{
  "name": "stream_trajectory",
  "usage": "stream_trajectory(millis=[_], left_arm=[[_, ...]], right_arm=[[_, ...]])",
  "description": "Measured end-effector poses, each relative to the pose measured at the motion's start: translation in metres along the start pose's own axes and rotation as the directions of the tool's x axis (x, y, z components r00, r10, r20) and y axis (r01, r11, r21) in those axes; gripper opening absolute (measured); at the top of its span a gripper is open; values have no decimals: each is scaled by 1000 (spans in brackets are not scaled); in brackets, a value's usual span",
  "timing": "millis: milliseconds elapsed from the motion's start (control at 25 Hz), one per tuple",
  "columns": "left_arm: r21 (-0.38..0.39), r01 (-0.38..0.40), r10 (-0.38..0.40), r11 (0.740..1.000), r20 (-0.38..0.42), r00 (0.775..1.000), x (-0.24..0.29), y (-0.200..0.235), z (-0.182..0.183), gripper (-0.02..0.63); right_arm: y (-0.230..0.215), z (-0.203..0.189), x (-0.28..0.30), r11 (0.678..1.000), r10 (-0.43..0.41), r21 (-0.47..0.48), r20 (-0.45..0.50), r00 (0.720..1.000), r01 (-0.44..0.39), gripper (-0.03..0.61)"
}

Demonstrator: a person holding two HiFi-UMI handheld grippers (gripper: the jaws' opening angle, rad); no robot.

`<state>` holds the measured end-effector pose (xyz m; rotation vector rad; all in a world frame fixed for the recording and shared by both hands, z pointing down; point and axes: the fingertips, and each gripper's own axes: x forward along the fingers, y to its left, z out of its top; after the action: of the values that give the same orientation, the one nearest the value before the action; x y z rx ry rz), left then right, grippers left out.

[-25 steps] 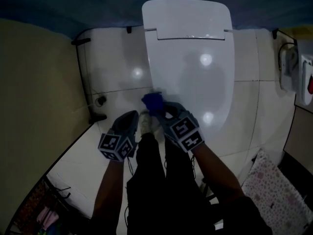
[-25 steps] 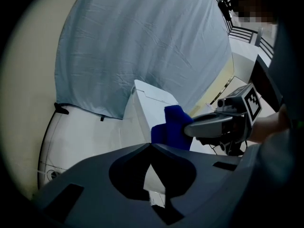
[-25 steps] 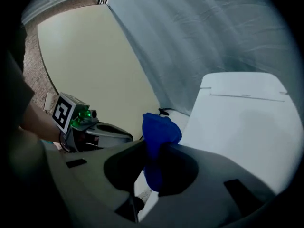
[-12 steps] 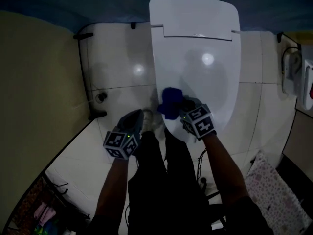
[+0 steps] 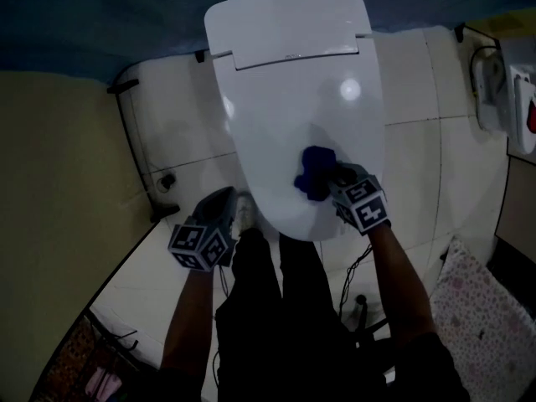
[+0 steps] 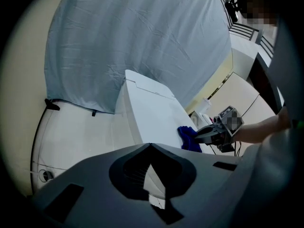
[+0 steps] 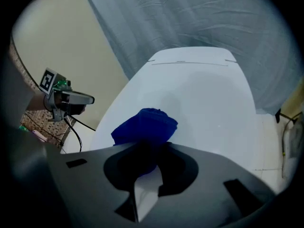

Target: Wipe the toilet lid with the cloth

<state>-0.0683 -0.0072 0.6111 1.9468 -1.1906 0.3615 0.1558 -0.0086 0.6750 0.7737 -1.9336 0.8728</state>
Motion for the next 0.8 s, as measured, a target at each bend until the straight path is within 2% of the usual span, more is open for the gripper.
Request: stream_trajectory(millis=[160, 480, 600, 800], left_arm=[[13, 25, -25, 1000, -21, 999, 16, -14, -2, -9], [34, 76, -74, 997, -58, 996, 35, -31, -7, -9], [30, 85, -83, 996, -61, 995, 38, -32, -8, -9], [31, 105, -103, 994, -73, 992, 31, -31, -10, -9]], right_arm=[[-34, -17, -18, 998, -40, 57, 16, 999, 39, 63], [-88, -43, -53, 981, -168, 99, 34, 985, 164, 63], [-107, -54, -64, 964, -243, 120, 34, 969, 237, 63], [-132, -74, -80, 915, -375, 162, 12, 927, 369, 63]])
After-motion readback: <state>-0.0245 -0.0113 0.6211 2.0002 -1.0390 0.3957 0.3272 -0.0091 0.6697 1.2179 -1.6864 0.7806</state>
